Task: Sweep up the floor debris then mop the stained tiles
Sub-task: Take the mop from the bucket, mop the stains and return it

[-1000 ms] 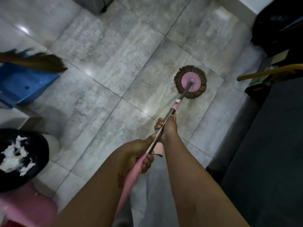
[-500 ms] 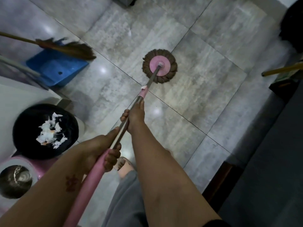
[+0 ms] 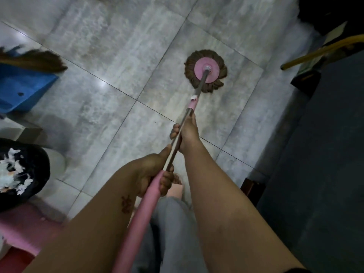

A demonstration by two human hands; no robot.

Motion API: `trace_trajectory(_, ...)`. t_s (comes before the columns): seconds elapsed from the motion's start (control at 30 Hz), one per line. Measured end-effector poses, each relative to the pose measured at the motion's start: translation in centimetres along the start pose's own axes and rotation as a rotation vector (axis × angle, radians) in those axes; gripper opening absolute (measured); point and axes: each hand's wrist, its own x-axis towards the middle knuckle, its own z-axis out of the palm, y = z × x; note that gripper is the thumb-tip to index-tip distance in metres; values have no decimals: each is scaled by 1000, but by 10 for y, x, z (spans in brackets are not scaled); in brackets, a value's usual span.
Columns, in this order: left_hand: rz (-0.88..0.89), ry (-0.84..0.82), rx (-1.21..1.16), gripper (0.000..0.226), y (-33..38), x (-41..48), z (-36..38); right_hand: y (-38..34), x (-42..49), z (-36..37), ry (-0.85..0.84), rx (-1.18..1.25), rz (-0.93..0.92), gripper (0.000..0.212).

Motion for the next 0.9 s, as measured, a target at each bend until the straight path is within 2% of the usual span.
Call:
trace_trajectory(0.17, -53, -13, 141, 63, -20, 20, 27, 3, -13, -58, 115, 68, -48, 33)
trace_trajectory(0.37, -56, -1, 183, 65, -66, 14, -10, 59, -46, -63, 213, 126, -23, 21)
trace_trajectory(0.53, -56, 39, 193, 64, -112, -14, -77, 134, -73, -26, 213, 96, -11, 24)
trace_trajectory(0.67, -53, 72, 151, 64, -153, -49, -148, 205, -94, 22, 143, 64, 26, 33)
trace_trajectory(0.73, -47, 90, 106, 64, -171, -68, -184, 237, -103, 49, 119, 33, 61, 41)
trace_trajectory(0.9, 3, 78, -56, 60, -202, -97, -241, 288, -119, 107, 46, -56, 99, 41)
